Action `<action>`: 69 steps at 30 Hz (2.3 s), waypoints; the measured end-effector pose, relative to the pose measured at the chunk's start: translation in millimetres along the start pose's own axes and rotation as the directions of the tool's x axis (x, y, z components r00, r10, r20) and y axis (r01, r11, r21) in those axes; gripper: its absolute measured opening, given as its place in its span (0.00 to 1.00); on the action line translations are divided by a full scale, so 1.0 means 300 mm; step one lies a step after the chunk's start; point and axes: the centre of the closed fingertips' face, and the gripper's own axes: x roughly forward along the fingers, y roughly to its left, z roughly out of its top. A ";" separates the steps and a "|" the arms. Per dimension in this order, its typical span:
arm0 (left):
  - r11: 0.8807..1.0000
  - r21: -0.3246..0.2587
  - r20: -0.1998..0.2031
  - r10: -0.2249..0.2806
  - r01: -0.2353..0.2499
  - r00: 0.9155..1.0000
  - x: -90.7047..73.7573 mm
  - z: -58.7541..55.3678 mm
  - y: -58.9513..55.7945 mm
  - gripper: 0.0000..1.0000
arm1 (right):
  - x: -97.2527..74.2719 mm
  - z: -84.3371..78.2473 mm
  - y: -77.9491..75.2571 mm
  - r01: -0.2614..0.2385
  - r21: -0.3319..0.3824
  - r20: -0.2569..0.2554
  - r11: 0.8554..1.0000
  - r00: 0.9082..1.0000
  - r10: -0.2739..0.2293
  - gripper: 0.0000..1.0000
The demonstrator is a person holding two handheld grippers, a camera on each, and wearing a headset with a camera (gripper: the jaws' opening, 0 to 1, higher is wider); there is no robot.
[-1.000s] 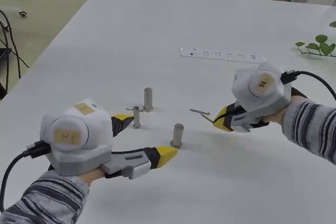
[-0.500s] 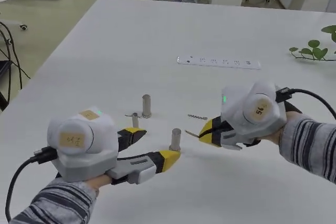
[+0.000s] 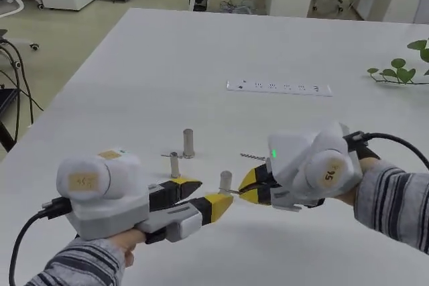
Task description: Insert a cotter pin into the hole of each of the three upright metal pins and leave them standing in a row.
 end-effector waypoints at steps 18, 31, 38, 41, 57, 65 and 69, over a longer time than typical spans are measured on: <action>0.989 -0.134 0.009 -0.063 0.063 0.998 -0.001 -0.011 -0.033 0.04 | -0.023 0.084 0.015 0.023 -0.088 0.040 0.996 0.999 -0.020 0.00; 0.988 -0.122 0.022 -0.091 0.093 0.996 -0.007 -0.010 -0.053 0.00 | -0.033 0.089 0.022 0.027 -0.066 0.050 0.997 0.998 -0.023 0.00; 0.994 0.061 -0.014 -0.090 0.090 0.996 -0.010 -0.012 -0.063 0.00 | -0.035 0.092 0.023 0.014 -0.002 0.075 1.000 0.997 -0.014 0.00; 0.987 0.119 -0.036 -0.101 0.105 0.994 -0.014 -0.017 -0.071 0.00 | -0.035 0.082 0.024 0.008 0.034 0.079 0.999 0.997 -0.010 0.01; 0.937 0.302 -0.110 -0.150 0.177 0.983 -0.028 -0.056 -0.114 0.00 | -0.040 0.064 0.089 -0.084 0.178 0.148 0.980 0.987 0.058 0.04; 0.928 0.312 -0.103 -0.181 0.205 0.978 -0.047 -0.050 -0.130 0.00 | -0.031 0.073 0.114 -0.138 0.233 0.188 0.963 0.978 0.095 0.04; 0.925 0.303 -0.092 -0.211 0.229 0.973 -0.055 -0.042 -0.147 0.00 | -0.028 0.076 0.125 -0.152 0.238 0.196 0.959 0.975 0.106 0.01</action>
